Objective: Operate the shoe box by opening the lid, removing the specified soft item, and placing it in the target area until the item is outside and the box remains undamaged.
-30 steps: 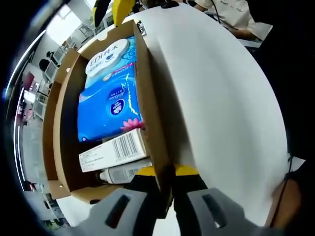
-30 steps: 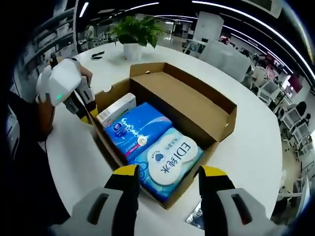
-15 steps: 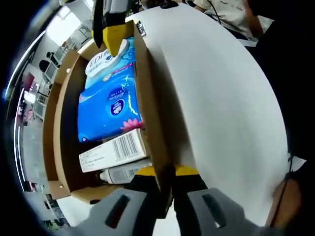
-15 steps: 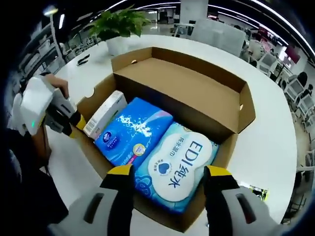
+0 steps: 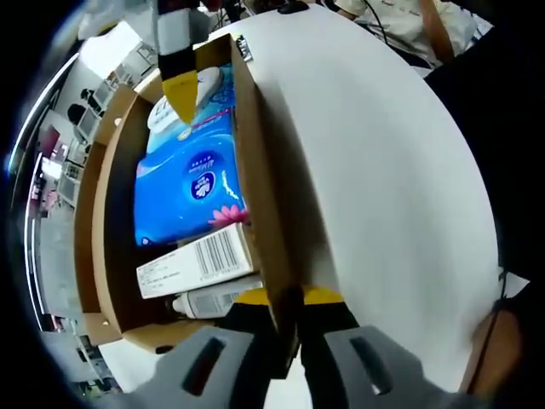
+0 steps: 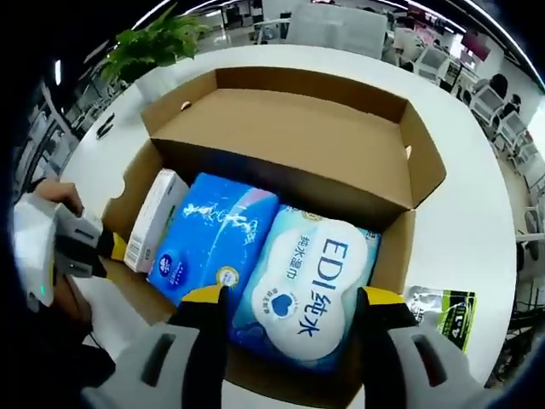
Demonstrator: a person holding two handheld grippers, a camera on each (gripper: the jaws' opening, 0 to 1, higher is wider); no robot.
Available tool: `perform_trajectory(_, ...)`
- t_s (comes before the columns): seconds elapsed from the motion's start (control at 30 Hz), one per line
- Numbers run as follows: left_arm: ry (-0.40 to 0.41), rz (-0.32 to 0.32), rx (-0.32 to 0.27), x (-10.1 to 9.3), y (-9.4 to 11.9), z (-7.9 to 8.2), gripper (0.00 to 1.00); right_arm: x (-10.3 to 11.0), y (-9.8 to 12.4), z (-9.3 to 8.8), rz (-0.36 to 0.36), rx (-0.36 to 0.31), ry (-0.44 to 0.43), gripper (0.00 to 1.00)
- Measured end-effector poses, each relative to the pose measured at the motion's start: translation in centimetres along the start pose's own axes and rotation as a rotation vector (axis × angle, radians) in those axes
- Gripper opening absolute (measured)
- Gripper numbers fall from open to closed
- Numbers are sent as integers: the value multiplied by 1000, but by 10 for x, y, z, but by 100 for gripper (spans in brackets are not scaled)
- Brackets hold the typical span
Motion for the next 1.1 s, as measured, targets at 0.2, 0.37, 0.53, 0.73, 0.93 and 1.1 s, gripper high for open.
perform_trajectory(0.2, -8, 0, -2, 1, -1, -1, 6, 4, -4, 2, -26, 57, -29, 63)
perform_trajectory(0.37, -11, 1, -9, 1, -1, -1, 6, 3, -3, 2, -35, 77, -78, 61)
perform_trajectory(0.53, -14, 1, -15, 2, -1, 0, 6, 3, -6, 2, -57, 94, -101, 57)
perform_trajectory(0.73, -16, 2, -18, 4, -1, -1, 6, 6, -24, 5, -101, 178, -98, 59)
perform_trajectory(0.93, -19, 0, -30, 4, -1, -1, 6, 4, -31, 8, -64, 231, -122, 61)
perform_trajectory(1.1, -24, 1, -31, 4, -1, -1, 6, 5, -36, 9, -57, 253, -141, 62)
Point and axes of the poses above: the point that each gripper's makers call its tool centre point, and the gripper's own axes: y roughly backward along the fingers, x roughly to its left, z roughly out of its top, the point moved 7 cm from there along y, roughly backward along the fingers, and after that the axes turned 13 degrees about x, right-handed, at the moved point
